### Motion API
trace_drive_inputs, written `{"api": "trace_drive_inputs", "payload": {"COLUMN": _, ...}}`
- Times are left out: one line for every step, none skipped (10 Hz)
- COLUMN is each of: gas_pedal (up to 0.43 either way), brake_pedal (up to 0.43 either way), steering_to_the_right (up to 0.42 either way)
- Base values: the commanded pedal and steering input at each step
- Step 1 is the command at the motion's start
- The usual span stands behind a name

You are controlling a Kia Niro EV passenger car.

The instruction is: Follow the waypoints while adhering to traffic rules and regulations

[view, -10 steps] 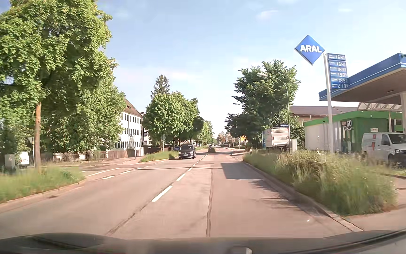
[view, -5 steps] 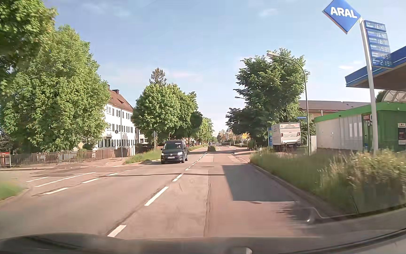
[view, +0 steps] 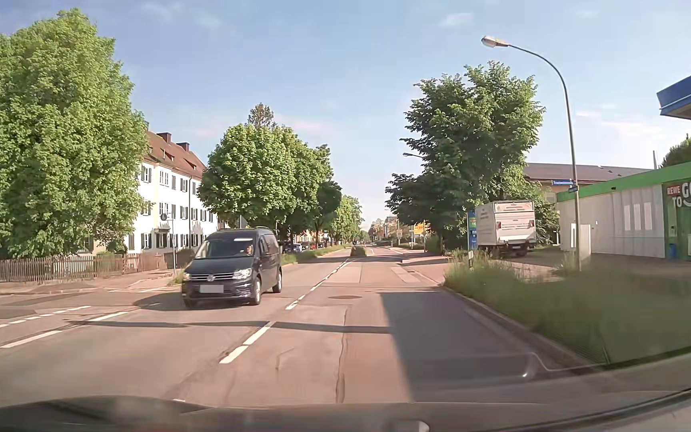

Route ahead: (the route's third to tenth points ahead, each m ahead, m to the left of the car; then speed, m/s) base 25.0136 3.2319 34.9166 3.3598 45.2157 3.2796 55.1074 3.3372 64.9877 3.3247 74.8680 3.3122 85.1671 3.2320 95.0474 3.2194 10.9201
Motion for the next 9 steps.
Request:
{"api": "trace_drive_inputs", "payload": {"gas_pedal": 0.079, "brake_pedal": 0.0, "steering_to_the_right": 0.0}}
{"api": "trace_drive_inputs", "payload": {"gas_pedal": 0.079, "brake_pedal": 0.0, "steering_to_the_right": 0.0}}
{"api": "trace_drive_inputs", "payload": {"gas_pedal": 0.079, "brake_pedal": 0.0, "steering_to_the_right": 0.0}}
{"api": "trace_drive_inputs", "payload": {"gas_pedal": 0.067, "brake_pedal": 0.0, "steering_to_the_right": 0.0}}
{"api": "trace_drive_inputs", "payload": {"gas_pedal": 0.059, "brake_pedal": 0.0, "steering_to_the_right": -0.001}}
{"api": "trace_drive_inputs", "payload": {"gas_pedal": 0.047, "brake_pedal": 0.0, "steering_to_the_right": -0.001}}
{"api": "trace_drive_inputs", "payload": {"gas_pedal": 0.047, "brake_pedal": 0.0, "steering_to_the_right": 0.0}}
{"api": "trace_drive_inputs", "payload": {"gas_pedal": 0.039, "brake_pedal": 0.0, "steering_to_the_right": 0.0}}
{"api": "trace_drive_inputs", "payload": {"gas_pedal": 0.028, "brake_pedal": 0.0, "steering_to_the_right": 0.0}}
